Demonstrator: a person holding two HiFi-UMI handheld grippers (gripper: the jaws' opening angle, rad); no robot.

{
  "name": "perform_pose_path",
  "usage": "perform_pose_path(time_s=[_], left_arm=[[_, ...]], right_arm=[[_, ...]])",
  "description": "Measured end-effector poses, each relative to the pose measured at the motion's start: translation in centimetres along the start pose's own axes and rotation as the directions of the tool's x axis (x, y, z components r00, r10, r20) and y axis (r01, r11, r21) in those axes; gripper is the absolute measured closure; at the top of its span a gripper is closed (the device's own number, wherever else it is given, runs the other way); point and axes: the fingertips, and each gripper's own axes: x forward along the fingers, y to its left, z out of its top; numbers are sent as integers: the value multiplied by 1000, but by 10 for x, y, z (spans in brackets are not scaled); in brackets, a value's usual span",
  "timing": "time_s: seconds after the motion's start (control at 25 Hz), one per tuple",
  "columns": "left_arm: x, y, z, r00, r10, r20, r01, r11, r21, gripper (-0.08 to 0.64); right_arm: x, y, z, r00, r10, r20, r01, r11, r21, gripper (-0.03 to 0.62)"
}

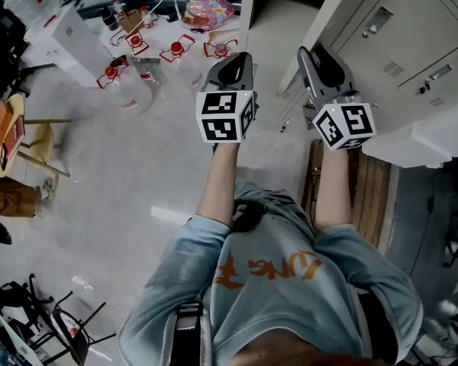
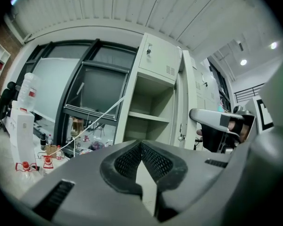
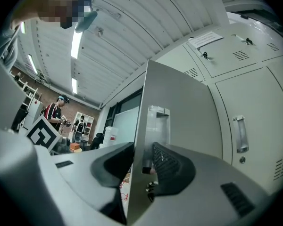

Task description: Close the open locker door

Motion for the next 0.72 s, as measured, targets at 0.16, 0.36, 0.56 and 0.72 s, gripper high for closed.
perform_pose_path(time_s=[0.16, 0.36, 0.56, 0.72], left_arm=[[5, 20, -4, 1000, 22, -15, -22, 1000, -4, 538], [12, 41, 1, 999, 38, -18, -38, 999, 4, 538], [22, 59, 7, 999, 35, -26, -35, 999, 15, 538], [34, 72, 11, 999, 29, -30, -28, 999, 17, 538]], right_arm=[[20, 5, -4, 1000, 10, 4, -10, 1000, 10, 459], [45, 10, -7, 1000, 21, 6, -21, 999, 30, 468], [73, 12, -11, 1000, 17, 1, -17, 999, 49, 474], [93, 10, -15, 1000, 10, -6, -9, 998, 54, 476]])
